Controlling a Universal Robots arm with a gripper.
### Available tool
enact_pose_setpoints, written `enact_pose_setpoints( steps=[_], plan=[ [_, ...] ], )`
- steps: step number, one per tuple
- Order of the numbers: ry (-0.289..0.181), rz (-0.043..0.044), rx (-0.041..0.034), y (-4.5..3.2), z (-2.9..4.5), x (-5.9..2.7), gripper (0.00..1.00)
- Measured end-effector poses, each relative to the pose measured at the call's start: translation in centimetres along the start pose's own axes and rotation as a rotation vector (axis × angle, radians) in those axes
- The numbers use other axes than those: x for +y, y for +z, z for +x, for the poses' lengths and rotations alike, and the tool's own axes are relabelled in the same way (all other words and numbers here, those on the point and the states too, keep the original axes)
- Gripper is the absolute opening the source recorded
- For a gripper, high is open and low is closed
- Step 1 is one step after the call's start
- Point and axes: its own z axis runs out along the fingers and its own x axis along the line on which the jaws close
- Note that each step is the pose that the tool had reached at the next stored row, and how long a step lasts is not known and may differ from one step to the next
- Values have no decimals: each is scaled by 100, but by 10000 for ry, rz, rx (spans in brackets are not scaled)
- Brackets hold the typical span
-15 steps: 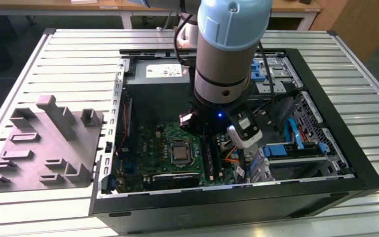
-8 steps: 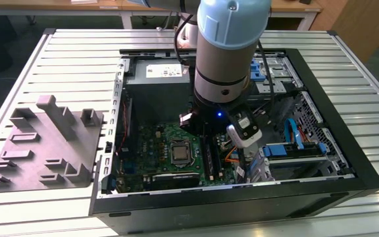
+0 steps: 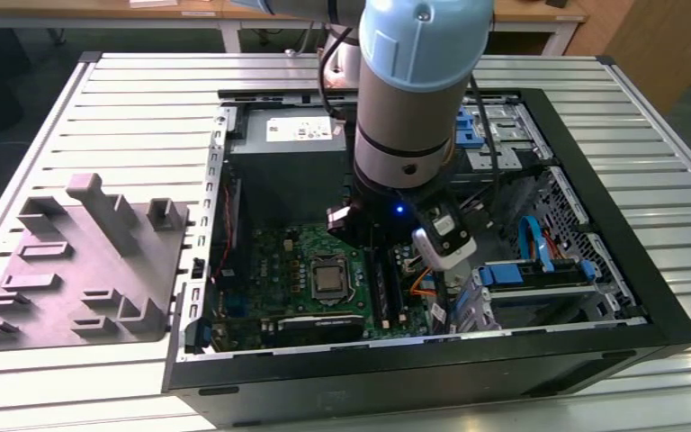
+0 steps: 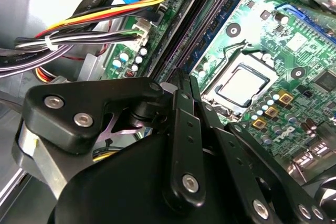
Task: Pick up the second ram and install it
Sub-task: 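Insert the second ram into the second slot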
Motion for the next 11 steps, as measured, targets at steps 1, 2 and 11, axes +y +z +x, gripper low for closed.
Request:
enact_pose_setpoints(
  steps=[1,2,11],
  plan=[
    [8,2,0,1,0,0,12],
    [19,3,0,2,0,0,12],
    [79,-14,-4,21,0,-1,12]
  ],
)
